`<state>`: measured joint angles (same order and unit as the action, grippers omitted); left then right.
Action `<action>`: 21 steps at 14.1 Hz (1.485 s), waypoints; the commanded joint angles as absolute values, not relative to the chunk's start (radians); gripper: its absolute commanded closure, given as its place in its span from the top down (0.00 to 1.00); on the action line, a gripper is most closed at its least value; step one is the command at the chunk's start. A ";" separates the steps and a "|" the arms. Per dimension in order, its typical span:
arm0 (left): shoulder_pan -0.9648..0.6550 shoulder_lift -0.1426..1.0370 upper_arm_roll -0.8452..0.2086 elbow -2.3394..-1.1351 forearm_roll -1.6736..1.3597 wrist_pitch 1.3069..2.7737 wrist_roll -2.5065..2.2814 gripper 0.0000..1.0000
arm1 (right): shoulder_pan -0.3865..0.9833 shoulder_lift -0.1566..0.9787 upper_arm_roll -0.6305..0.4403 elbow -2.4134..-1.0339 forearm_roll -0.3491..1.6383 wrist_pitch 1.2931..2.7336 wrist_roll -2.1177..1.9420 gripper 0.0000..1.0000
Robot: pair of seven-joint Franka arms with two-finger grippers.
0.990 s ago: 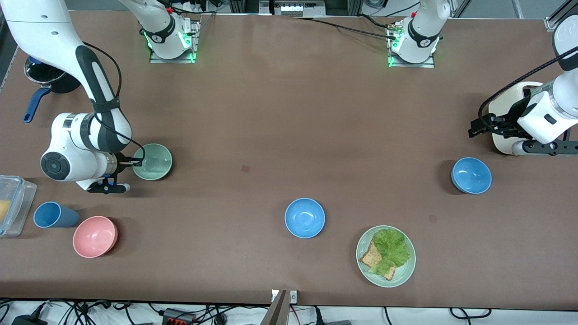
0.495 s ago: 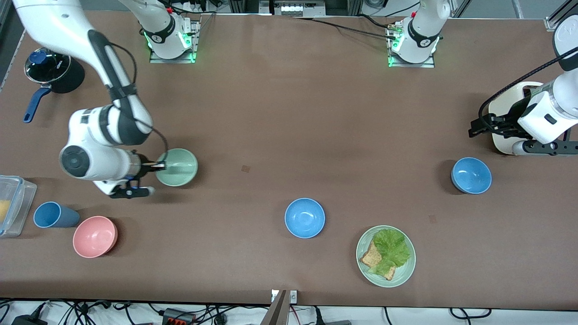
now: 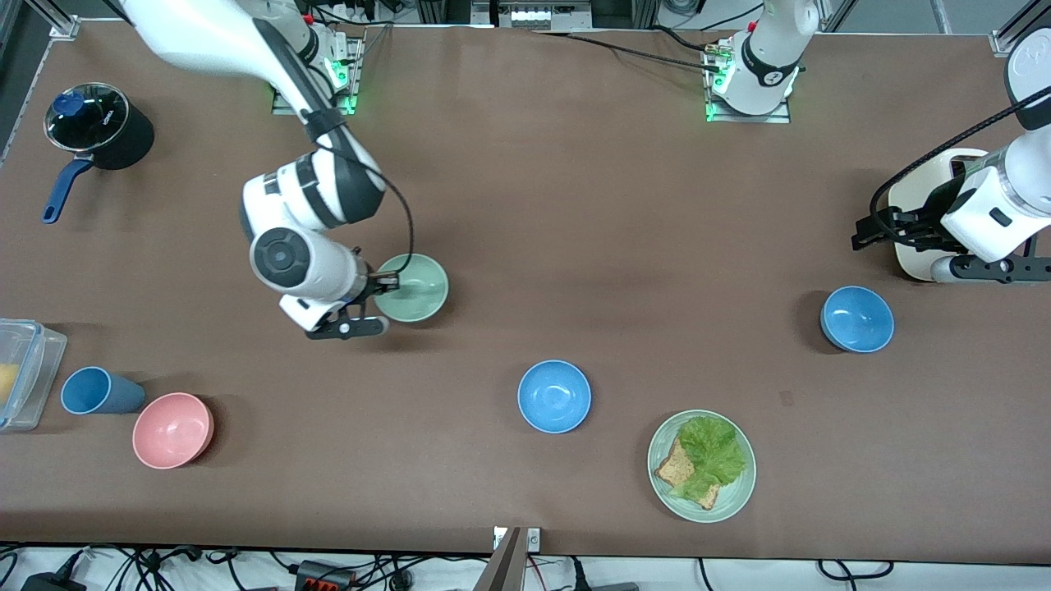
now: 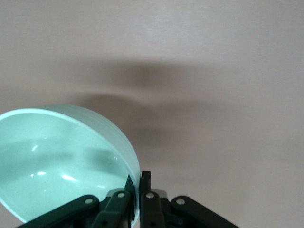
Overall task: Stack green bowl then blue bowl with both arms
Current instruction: 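Lift the green bowl with the right gripper toward the table center, then lower the green bowl at center while the left gripper grasps the blue bowl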
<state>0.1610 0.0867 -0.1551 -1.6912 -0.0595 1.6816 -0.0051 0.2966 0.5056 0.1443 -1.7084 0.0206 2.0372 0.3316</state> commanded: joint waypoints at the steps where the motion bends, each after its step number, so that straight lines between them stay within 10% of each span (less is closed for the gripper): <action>1: 0.170 0.112 -0.156 -1.663 -0.057 1.660 0.003 1.00 | 0.357 0.538 0.138 -1.684 0.032 2.088 0.402 0.00; 10: 0.170 0.218 -0.155 -1.675 -0.037 1.702 0.009 1.00 | 0.558 0.696 0.140 -1.542 0.058 2.184 0.583 0.00; 21: 0.389 0.297 -0.155 -2.057 0.049 2.376 0.357 1.00 | 0.606 0.755 0.138 -1.540 0.152 2.284 0.584 0.00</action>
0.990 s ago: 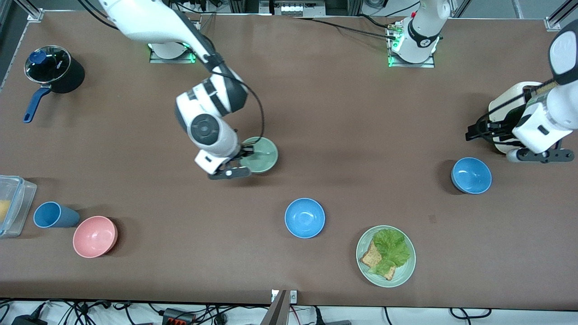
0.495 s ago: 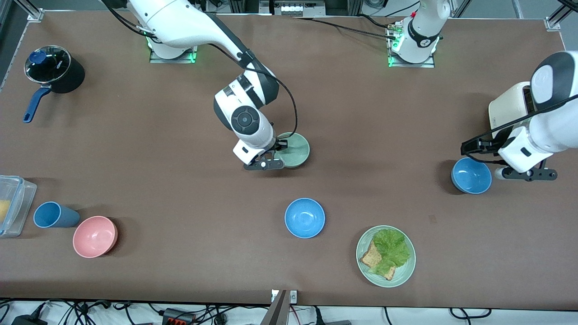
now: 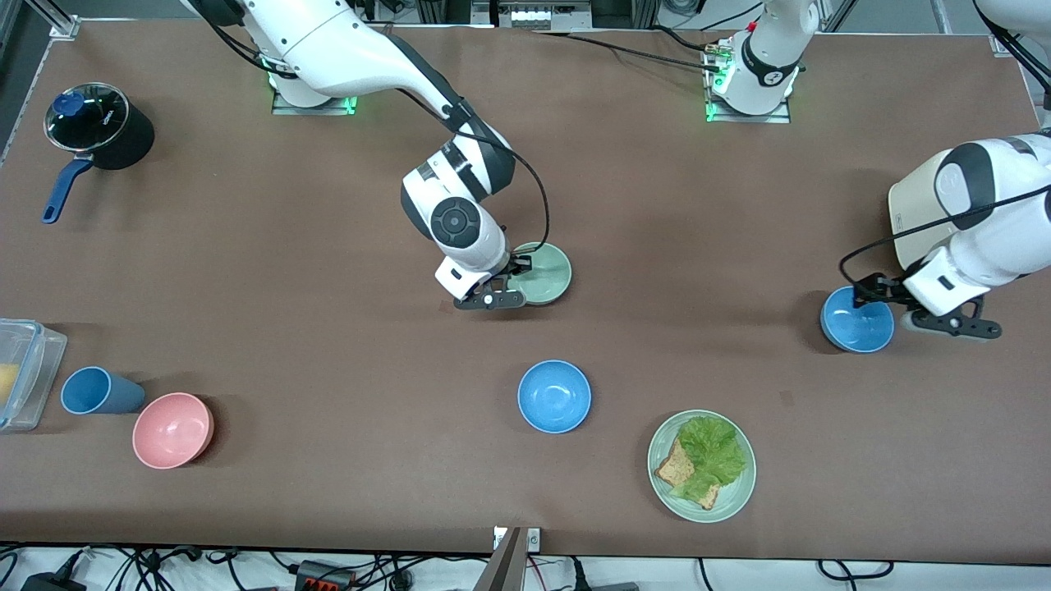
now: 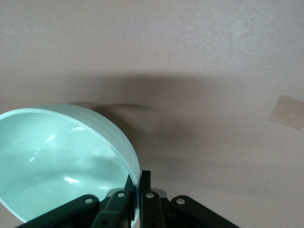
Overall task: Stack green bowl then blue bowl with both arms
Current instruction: 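Lower the green bowl at center while the left gripper grasps the blue bowl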
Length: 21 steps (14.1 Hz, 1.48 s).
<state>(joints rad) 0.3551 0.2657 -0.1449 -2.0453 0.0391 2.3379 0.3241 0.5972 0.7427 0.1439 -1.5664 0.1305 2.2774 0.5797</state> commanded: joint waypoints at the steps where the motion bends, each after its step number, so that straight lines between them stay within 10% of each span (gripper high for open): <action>1: 0.393 0.320 -0.152 -2.054 0.049 2.385 0.356 1.00 | 0.606 0.753 0.138 -1.540 0.169 2.284 0.609 0.86; 2: 0.393 0.349 -0.146 -2.046 0.049 2.410 0.356 1.00 | 0.604 0.744 0.138 -1.540 0.181 2.284 0.635 1.00; 9: 0.449 0.491 -0.137 -1.930 0.061 2.437 0.476 0.97 | 0.531 0.530 0.110 -1.493 0.167 2.100 0.632 1.00; 19: 0.471 0.548 -0.138 -1.908 0.058 2.442 0.520 0.66 | 0.281 0.347 0.103 -1.489 0.012 1.855 0.594 1.00; 21: 0.472 0.548 -0.140 -1.908 0.060 2.441 0.520 0.42 | 0.226 0.330 0.103 -1.489 0.015 1.832 0.549 1.00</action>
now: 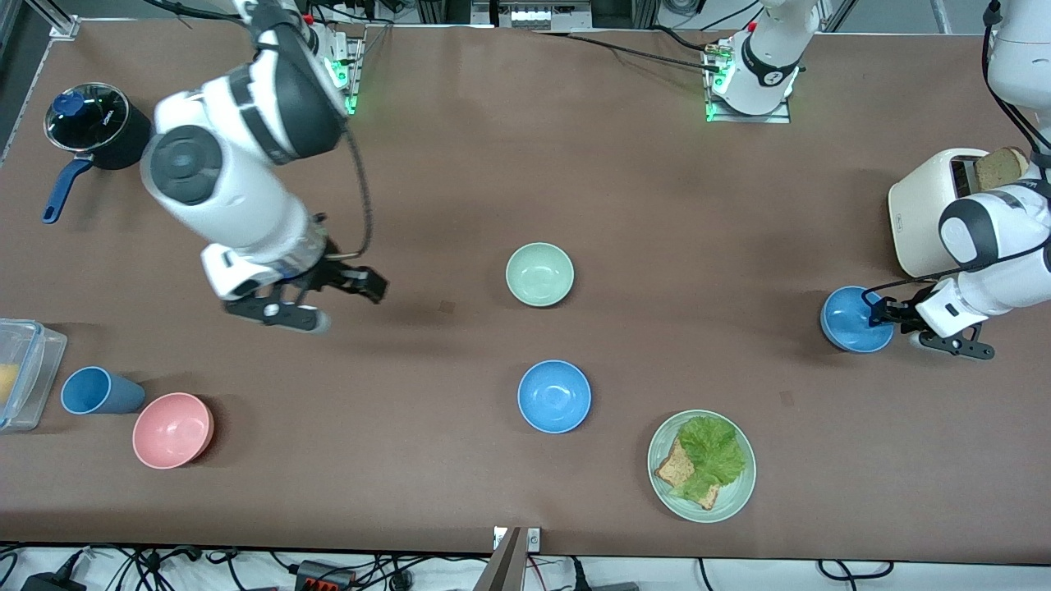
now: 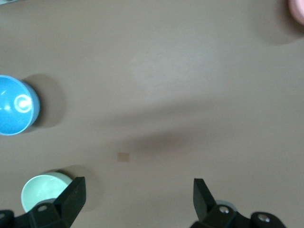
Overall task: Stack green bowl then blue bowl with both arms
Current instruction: 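Withdraw the right gripper to rest while the left gripper lifts the blue bowl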
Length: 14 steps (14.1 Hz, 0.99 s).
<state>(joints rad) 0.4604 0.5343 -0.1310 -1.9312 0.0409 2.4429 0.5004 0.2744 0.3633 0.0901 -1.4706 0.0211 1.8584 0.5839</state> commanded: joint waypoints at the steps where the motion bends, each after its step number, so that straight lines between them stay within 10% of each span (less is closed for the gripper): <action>1: 0.474 0.548 -0.143 -1.907 0.055 2.441 0.519 0.32 | 0.204 0.321 0.103 -1.489 0.017 1.821 0.526 1.00; 5: 0.477 0.554 -0.144 -1.908 0.020 2.436 0.509 0.03 | 0.126 0.301 0.098 -1.489 0.014 1.772 0.378 1.00; 14: 0.477 0.502 -0.282 -1.884 0.020 2.237 0.485 0.01 | -0.008 0.198 -0.040 -1.489 0.026 1.651 0.046 1.00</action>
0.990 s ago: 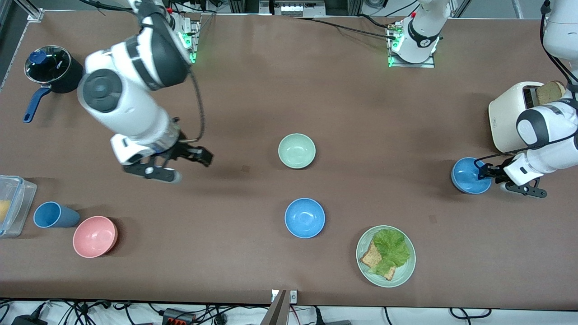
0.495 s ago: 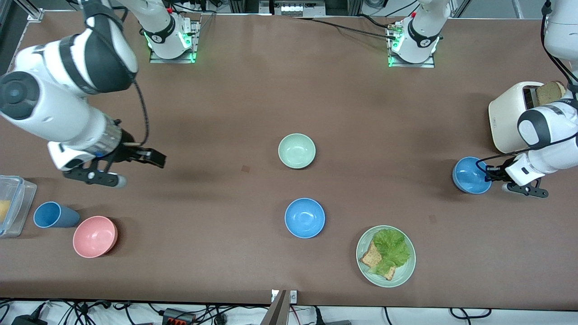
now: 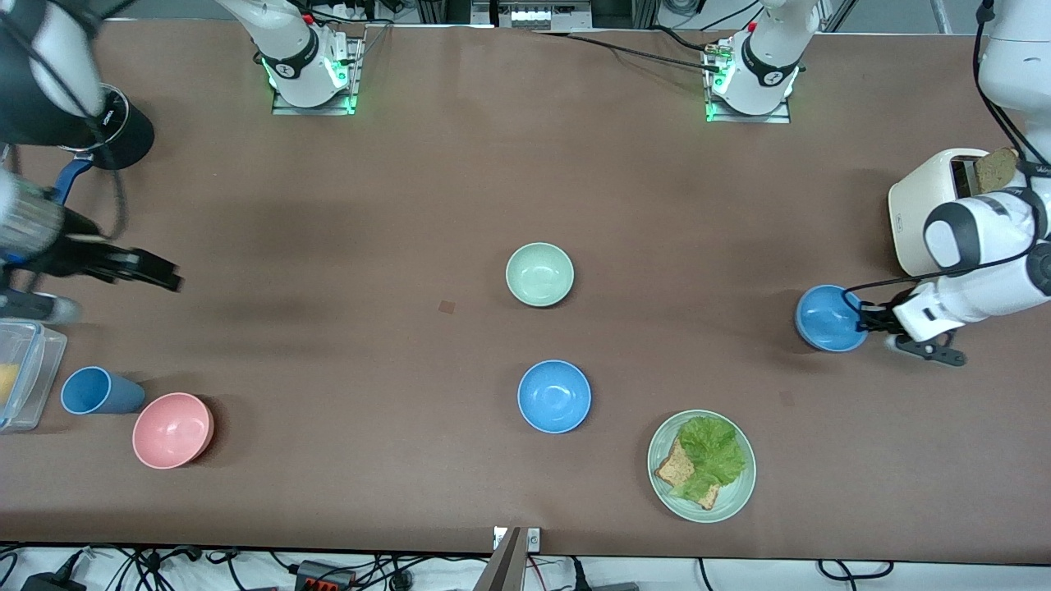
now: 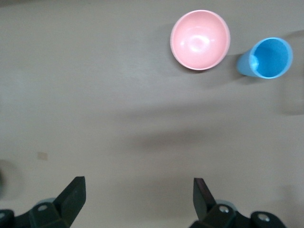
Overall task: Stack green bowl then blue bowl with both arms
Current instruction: 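Withdraw the right gripper to rest while the left gripper lifts the blue bowl, then carry the blue bowl with the left gripper and lower it into the green bowl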
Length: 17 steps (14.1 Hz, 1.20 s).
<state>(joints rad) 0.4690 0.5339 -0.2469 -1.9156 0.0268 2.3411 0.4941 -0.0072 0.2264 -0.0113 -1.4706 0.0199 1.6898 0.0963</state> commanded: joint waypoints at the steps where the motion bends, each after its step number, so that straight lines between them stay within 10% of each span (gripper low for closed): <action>1: 0.483 0.479 -0.329 -1.867 0.020 2.161 0.427 0.01 | -0.006 0.193 -0.057 -1.489 0.025 1.632 0.035 1.00; 8: 0.483 0.391 -0.670 -1.829 -0.061 1.960 -0.180 0.01 | -0.017 0.126 -0.055 -1.514 0.005 1.634 -0.033 1.00; 17: 0.217 0.497 -0.830 -1.842 -0.060 2.277 -1.012 0.01 | -0.017 -0.015 -0.051 -1.758 0.002 1.767 -0.038 1.00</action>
